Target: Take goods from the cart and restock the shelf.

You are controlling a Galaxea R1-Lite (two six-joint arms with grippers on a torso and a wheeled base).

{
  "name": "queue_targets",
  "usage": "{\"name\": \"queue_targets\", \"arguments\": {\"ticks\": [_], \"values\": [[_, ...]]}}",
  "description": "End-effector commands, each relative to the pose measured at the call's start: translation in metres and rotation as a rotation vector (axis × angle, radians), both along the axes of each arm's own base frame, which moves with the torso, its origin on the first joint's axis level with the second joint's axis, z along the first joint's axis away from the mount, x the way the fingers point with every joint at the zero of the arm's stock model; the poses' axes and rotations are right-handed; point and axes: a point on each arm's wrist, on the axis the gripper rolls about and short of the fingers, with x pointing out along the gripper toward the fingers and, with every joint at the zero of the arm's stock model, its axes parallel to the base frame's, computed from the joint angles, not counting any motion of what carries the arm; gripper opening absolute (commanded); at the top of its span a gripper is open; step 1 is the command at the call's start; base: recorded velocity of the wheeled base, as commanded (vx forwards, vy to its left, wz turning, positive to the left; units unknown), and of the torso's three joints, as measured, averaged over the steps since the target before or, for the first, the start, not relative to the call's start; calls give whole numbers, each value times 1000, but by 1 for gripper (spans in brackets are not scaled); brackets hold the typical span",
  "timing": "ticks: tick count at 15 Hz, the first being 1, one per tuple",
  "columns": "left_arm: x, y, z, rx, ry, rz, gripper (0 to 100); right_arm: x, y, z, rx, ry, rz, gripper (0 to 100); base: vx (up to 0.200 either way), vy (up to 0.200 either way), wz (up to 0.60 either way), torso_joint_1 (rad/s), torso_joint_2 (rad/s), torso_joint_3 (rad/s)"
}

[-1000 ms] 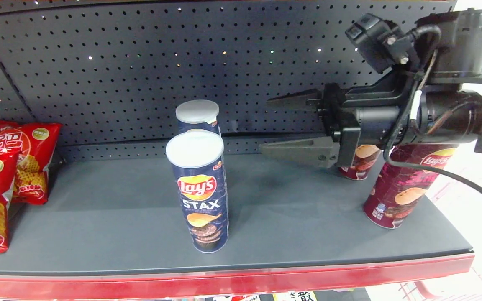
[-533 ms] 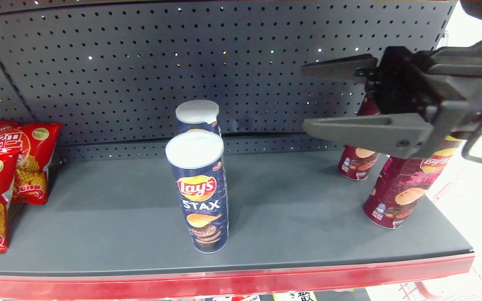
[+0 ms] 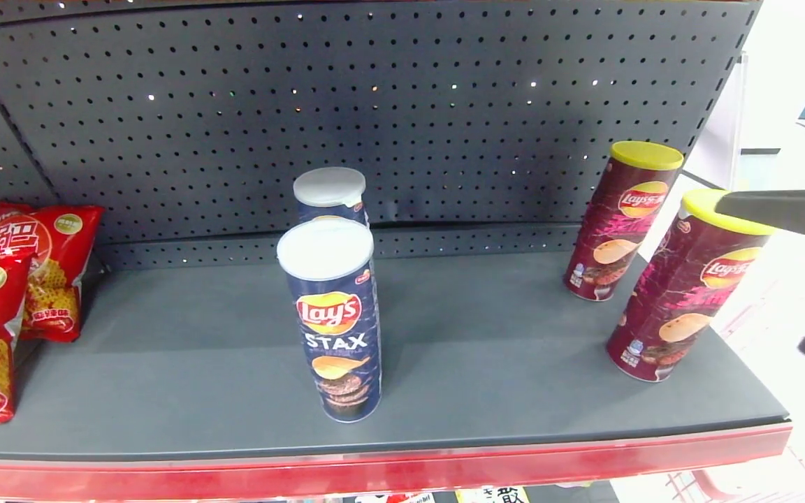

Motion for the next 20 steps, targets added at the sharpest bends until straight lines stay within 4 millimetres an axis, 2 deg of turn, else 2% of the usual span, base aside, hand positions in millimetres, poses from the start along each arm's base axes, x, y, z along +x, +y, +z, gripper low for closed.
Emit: {"name": "queue_targets", "arguments": {"ticks": [1,2,3,7,8,9,10,12,14,15,16,17,20], "values": [[0,0,0,0,1,0,100,-58,-41,-4,95,12,-271,100,0,0,0,0,0,0],[0,0,0,0,1,0,100,-69,-46,-13,100,48,-343,100,0,0,0,0,0,0],[0,0,0,0,1,2,100,-90,-54,-35,101,100,-488,100,0,0,0,0,0,0],[0,0,0,0,1,0,100,-112,-63,-72,131,76,-887,100,0,0,0,0,0,0],[0,0,0,0,1,0,100,-120,-66,-95,157,93,-969,100,0,0,0,0,0,0],[0,0,0,0,1,0,100,-126,-67,-109,169,93,-992,100,0,0,0,0,0,0],[0,0,0,0,1,0,100,-133,-67,-136,173,113,-1027,100,0,0,0,0,0,0],[0,0,0,0,1,0,100,-134,-65,-170,163,131,-1112,100,0,0,0,0,0,0],[0,0,0,0,1,0,100,-126,-65,-200,158,109,-1141,100,0,0,0,0,0,0],[0,0,0,0,1,2,100,-123,-65,-206,153,62,-1137,100,0,0,0,0,0,0],[0,0,0,0,1,2,100,-123,-65,-206,153,62,-1137,100,0,0,0,0,0,0],[0,0,0,0,1,0,100,-126,-66,-216,98,81,-1131,100,0,0,0,0,0,0],[0,0,0,0,1,0,100,-131,-67,-220,113,64,-1148,100,0,0,0,0,0,0]]}}
